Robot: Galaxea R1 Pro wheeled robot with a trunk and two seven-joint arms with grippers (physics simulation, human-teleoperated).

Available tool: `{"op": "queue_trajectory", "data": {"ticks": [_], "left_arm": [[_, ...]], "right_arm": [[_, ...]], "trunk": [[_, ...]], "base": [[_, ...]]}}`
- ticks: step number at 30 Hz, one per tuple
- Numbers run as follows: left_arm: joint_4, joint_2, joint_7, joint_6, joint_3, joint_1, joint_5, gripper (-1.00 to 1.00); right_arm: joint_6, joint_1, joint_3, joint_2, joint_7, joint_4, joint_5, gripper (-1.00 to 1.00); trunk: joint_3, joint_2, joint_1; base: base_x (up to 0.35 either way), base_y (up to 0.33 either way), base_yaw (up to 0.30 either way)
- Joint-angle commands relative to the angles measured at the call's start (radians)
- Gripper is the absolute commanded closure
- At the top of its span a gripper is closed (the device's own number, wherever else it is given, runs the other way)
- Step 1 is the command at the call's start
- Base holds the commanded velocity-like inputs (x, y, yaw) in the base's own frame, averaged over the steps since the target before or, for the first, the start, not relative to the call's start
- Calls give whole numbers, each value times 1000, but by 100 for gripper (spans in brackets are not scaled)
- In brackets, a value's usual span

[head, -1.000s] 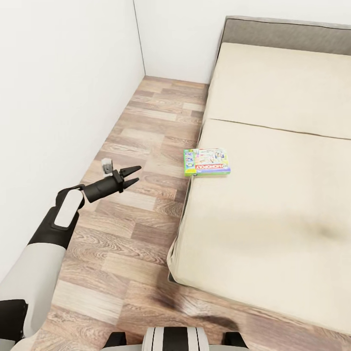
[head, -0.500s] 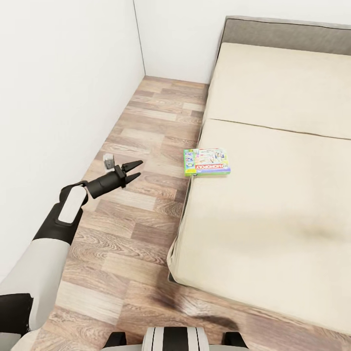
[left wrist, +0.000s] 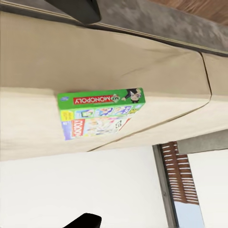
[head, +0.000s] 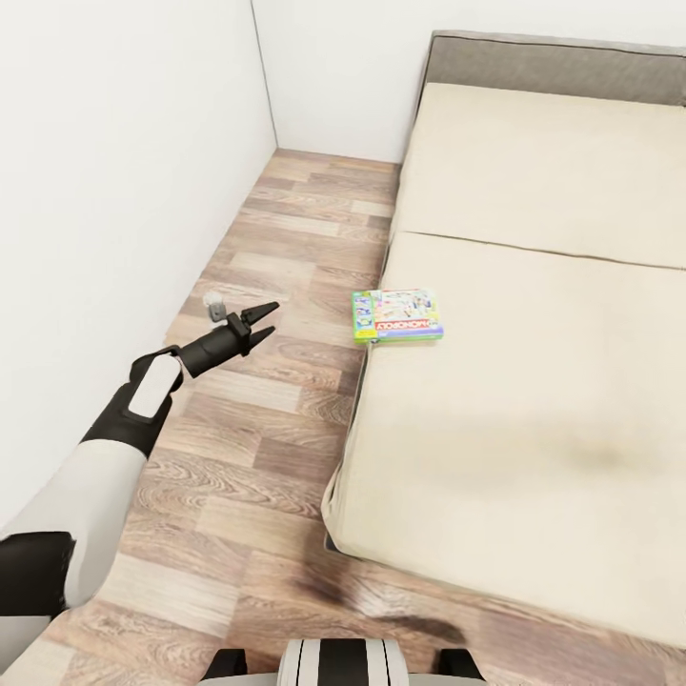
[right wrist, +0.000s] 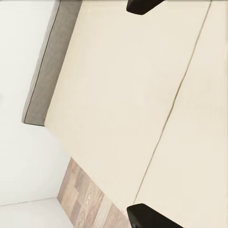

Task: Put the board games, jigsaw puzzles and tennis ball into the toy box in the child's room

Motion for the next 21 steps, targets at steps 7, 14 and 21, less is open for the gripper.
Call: {"op": "queue_trajectory", "data": {"ticks": [7,14,21], "left_arm": [[56,3,-40,-48,-32,-14,6,-100],[93,2,-69,-119,-47,-19,6,-100],[139,4,-78,-146,-47,-20,9,-100]], "right_arm": [[5,-4,-1,0,8,-3,5,-100],[5,-4,-2,-1,8,-5,2,-100],[5,-5,-2,-1,8,-10,-15,-100]], "trunk": [[-1,0,0],[-1,0,0],[-1,0,0]], "base": [[0,0,-62],[0,0,-25],[0,0,-9]]}}
